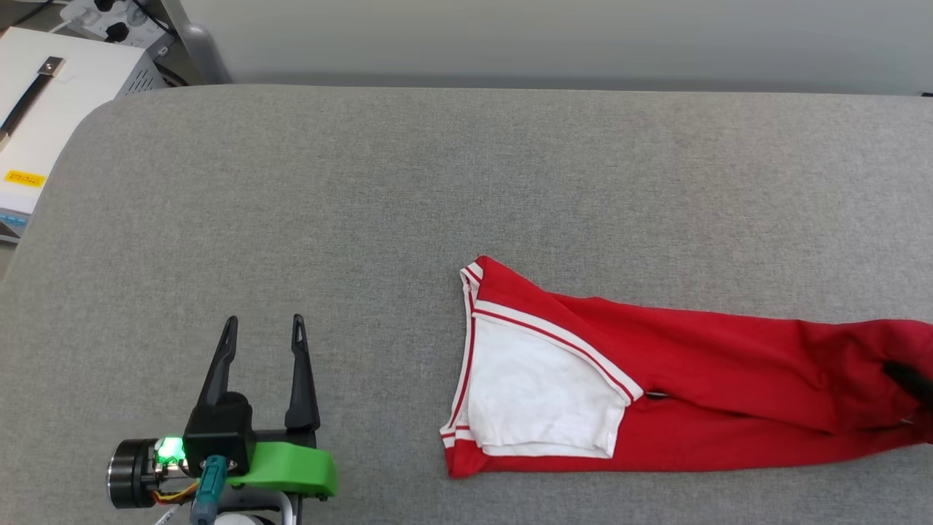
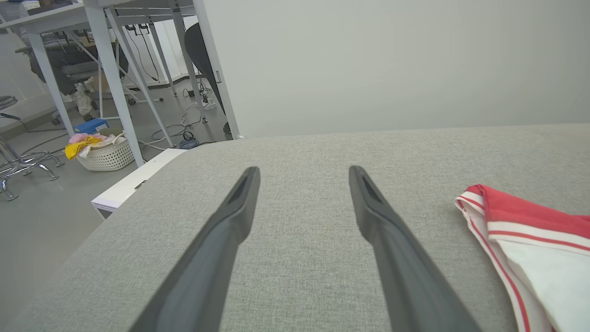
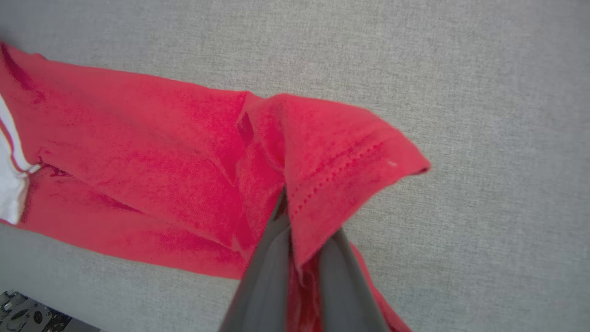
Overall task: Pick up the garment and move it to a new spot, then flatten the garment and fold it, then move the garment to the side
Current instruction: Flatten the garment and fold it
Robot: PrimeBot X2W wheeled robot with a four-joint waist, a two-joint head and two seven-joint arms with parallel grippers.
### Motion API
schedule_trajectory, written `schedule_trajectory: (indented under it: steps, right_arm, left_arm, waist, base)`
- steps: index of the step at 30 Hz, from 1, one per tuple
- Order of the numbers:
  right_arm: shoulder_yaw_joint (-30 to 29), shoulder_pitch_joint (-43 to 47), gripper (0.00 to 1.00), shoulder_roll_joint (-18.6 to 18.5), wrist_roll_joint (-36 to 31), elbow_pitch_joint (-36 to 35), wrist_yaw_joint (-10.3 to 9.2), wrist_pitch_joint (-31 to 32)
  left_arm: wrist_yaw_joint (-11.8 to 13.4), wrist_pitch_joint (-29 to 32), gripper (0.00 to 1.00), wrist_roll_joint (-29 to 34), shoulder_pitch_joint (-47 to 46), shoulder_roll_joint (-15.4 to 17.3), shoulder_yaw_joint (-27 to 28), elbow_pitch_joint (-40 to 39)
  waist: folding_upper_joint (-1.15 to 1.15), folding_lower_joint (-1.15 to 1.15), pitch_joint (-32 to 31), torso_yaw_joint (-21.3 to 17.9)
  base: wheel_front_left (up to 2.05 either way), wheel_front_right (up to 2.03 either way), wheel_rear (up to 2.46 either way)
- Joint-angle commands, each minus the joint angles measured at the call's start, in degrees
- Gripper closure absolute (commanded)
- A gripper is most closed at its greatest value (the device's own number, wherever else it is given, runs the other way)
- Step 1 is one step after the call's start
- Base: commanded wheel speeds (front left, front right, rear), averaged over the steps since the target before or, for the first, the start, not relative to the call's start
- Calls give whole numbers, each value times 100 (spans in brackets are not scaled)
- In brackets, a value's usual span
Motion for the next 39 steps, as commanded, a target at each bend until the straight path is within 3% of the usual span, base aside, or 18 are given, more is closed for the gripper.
schedule_trajectory:
  steps: [1,8,16,28,29,39]
  right_arm:
    - [-4,69,100,51,91,-289,-4,33]
    - [129,17,100,376,62,-1557,-4,294]
    - [790,-657,100,1081,-496,-1866,-4,667]
    - [2235,-2276,100,2136,-1146,-862,-4,622]
    - [2618,-2591,100,2361,-1221,-483,-4,523]
    - [3510,-2995,100,2954,-1161,967,-4,88]
  left_arm:
    - [-41,-34,0,46,66,-52,2,22]
    - [-121,-34,0,96,-5,-148,-55,81]
    - [-188,-34,0,141,-174,-220,-136,142]
    - [-229,-34,0,150,-443,-294,-216,181]
    - [-222,-34,0,146,-503,-312,-239,184]
    - [-189,-34,0,139,-579,-352,-315,216]
  waist:
    - [0,0,-7,-16]
    - [0,0,35,37]
    - [0,0,216,234]
    - [0,0,511,471]
    - [0,0,574,524]
    - [0,0,683,646]
  base:
    - [0,0,0]
    - [0,0,0]
    - [0,0,0]
    - [0,0,0]
    - [0,0,0]
    - [0,0,0]
